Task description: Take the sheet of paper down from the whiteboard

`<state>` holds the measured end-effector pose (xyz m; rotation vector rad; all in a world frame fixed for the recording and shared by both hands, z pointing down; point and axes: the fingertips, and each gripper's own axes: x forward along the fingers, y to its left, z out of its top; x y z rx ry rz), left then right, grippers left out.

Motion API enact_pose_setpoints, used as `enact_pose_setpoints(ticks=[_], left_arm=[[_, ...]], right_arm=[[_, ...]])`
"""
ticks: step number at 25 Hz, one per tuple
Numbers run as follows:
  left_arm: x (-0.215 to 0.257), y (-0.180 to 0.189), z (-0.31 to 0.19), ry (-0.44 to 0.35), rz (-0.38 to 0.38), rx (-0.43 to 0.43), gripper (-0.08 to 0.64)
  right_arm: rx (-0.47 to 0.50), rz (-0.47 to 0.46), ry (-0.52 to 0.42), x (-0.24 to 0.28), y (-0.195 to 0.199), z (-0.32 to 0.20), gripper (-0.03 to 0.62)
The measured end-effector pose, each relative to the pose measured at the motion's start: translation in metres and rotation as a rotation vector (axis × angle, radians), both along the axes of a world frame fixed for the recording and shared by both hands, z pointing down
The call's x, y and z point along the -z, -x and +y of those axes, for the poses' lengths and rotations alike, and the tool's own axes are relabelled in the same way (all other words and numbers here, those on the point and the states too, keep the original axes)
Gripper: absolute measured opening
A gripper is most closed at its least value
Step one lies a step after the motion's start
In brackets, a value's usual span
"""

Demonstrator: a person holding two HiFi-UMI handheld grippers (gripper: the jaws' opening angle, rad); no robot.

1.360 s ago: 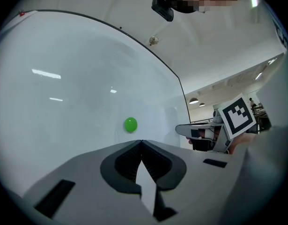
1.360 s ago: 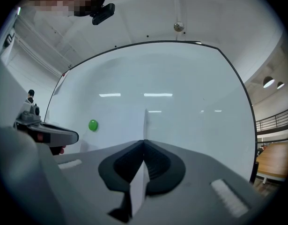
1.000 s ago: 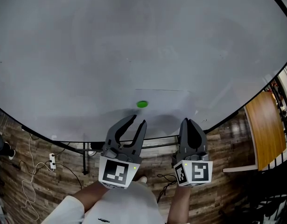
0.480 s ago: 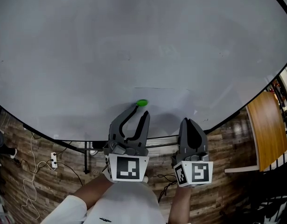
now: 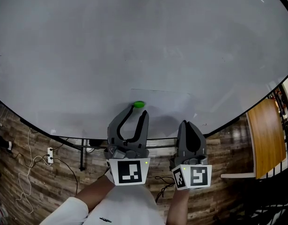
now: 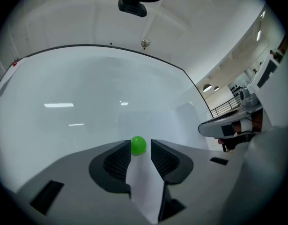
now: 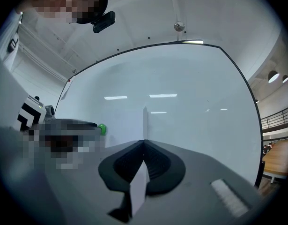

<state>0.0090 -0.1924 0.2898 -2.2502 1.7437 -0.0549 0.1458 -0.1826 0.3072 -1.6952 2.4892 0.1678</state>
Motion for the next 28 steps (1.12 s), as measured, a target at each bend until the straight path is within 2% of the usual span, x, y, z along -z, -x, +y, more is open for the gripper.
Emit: enact_pose_setpoints(ticks=[3, 11, 14, 28], left_arm=[[-0.003, 0.003, -0.001, 0.010, 0.042, 0.044, 0.135], [-0.002, 0.000, -0.008, 0.019, 0.075, 0.126, 0.146], [0.003, 0.002, -0.010, -0.001, 0.096, 0.166, 0.138], [0.007, 0.002, -0.011, -0.061, 0.091, 0.252, 0.127]], right_arm=[[0.025, 0.004, 0.003, -0.002, -0.004, -0.004, 0.011], [0.091, 0.009, 0.002, 0.000, -0.005, -0.011, 0.011], [0.111, 0.013, 0.006, -0.001, -0.003, -0.009, 0.011], [0.136, -0.002, 0.020, -0.003, -0.001, -0.009, 0.011]])
